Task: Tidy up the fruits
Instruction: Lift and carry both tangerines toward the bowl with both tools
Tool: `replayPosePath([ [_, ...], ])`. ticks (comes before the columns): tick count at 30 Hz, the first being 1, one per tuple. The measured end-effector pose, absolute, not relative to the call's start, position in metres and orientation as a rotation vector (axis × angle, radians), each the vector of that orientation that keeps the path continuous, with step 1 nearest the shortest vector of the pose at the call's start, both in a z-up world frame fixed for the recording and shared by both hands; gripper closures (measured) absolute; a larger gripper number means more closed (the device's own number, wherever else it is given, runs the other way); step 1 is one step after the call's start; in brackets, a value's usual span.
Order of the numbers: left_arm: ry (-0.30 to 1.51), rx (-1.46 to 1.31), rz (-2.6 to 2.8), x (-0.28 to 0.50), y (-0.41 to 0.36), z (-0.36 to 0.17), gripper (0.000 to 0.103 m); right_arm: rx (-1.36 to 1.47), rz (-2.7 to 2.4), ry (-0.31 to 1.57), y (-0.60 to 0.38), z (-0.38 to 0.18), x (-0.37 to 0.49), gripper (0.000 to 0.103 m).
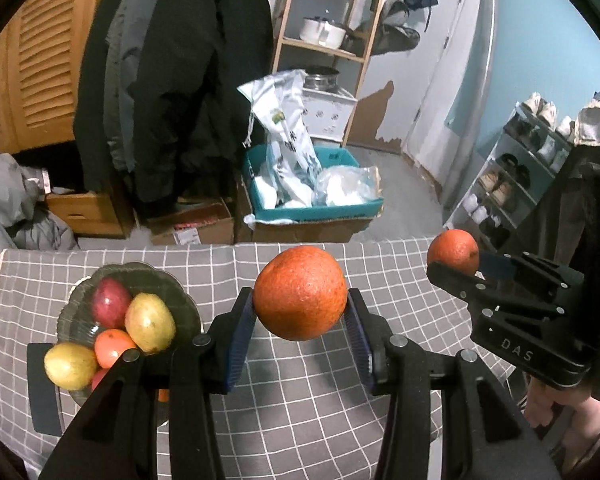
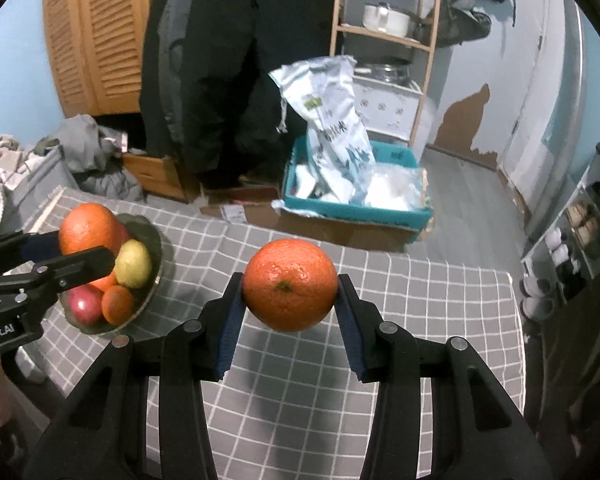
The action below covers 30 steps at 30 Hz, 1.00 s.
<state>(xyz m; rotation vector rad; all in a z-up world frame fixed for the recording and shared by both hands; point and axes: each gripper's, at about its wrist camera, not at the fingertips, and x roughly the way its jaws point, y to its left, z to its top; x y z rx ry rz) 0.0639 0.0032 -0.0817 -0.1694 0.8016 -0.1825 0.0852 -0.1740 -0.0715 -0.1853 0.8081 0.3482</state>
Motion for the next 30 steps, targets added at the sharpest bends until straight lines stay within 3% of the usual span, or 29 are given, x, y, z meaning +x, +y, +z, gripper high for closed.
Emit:
replayPosePath([
  [13, 0.769, -0.190, -0.089, 0.054, 0.048, -0.075, 0.057, -0.185, 0.431, 0.796, -0.129, -0.061, 0.087, 0.059],
  [30, 0.827, -0.283, 0.055, 0.052, 0.131, -0.110, 0.057, -0.182, 0.561, 0.856, -0.054, -0.083, 0.107, 0.059],
])
